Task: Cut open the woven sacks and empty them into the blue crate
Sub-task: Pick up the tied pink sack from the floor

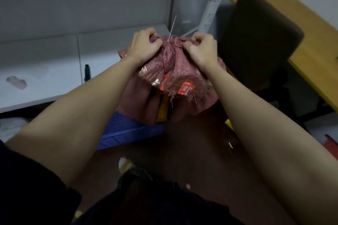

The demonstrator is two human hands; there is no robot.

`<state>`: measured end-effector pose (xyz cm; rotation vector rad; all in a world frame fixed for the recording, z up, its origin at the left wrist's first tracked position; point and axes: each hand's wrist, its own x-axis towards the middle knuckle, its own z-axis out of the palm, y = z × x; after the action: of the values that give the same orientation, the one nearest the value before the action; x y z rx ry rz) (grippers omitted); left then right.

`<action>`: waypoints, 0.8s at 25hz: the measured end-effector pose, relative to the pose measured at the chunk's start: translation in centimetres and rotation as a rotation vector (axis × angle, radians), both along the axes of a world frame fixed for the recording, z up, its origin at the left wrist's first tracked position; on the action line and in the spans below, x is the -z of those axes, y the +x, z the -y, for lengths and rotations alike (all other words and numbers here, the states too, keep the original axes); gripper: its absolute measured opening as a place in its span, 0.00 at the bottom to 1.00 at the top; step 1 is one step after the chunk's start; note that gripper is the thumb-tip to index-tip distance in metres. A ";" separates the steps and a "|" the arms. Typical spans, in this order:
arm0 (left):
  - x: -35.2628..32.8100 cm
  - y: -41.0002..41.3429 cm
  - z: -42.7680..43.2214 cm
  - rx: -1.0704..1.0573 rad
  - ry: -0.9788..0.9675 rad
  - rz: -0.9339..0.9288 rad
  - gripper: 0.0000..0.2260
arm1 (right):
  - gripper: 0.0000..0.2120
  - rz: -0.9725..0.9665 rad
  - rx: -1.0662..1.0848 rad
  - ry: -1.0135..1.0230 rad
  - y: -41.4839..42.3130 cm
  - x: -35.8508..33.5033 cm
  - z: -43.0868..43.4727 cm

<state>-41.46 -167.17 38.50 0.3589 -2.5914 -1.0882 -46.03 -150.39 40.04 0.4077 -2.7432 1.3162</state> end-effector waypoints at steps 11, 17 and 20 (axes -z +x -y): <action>2.2 -0.1 -19.8 0.355 -0.102 0.134 0.02 | 0.08 0.064 0.366 0.092 5.8 2.4 -20.4; 8.3 0.1 -23.5 0.650 -0.106 0.245 0.05 | 0.07 0.125 0.645 0.093 10.9 8.1 -23.4; 11.6 1.1 -24.7 0.758 -0.141 0.280 0.07 | 0.10 0.137 0.823 0.054 14.4 12.4 -23.1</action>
<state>-40.35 -142.48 26.91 -0.6008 -3.1257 -1.1042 -31.63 -127.32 27.68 -0.7598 -2.5489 1.0465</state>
